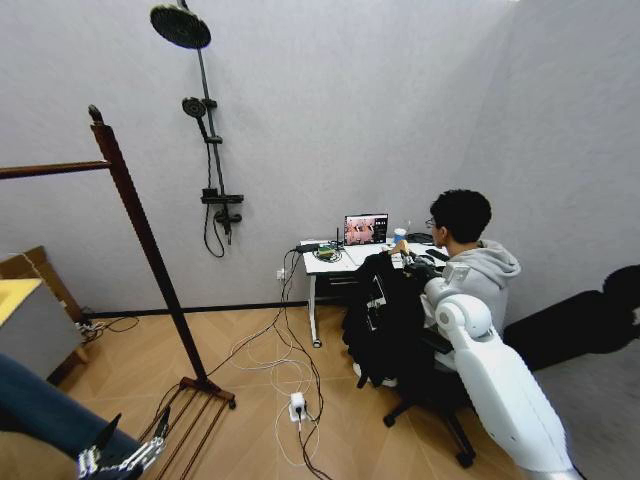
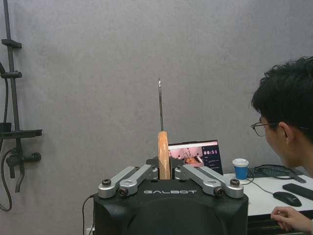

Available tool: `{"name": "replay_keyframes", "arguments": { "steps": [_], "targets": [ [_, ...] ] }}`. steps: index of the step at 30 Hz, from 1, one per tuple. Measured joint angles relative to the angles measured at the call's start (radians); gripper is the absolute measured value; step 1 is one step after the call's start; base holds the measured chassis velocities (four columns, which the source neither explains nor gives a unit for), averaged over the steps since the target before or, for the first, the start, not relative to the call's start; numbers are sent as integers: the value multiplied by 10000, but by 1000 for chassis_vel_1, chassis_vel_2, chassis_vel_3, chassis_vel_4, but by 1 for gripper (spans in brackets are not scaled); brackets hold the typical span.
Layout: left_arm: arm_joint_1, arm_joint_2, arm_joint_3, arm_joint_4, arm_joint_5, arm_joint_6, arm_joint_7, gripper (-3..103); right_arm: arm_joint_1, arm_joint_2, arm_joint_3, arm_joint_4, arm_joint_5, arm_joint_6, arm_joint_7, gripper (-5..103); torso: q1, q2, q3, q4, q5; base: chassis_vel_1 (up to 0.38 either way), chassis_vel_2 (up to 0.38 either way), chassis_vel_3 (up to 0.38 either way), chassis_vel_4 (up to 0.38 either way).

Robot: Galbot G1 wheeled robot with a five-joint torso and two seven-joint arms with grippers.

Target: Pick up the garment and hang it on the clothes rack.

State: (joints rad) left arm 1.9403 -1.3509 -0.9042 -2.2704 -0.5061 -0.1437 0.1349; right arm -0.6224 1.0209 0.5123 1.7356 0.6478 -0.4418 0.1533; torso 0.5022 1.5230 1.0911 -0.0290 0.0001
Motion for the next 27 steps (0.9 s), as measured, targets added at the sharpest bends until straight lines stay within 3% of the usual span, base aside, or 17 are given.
{"name": "replay_keyframes", "arguments": {
  "steps": [11,27],
  "targets": [
    [0,0,0,0,0,0,0,100,-1475,236,-31,1662,-891,341,-21,9,0,0,-1,4,0,0,0,0,0],
    [0,0,0,0,0,0,1,100,-3527,208,100,5075,-888,-49,-115,9,-1,1,-2,3,-1,14,14,12,13]
  ]
}}
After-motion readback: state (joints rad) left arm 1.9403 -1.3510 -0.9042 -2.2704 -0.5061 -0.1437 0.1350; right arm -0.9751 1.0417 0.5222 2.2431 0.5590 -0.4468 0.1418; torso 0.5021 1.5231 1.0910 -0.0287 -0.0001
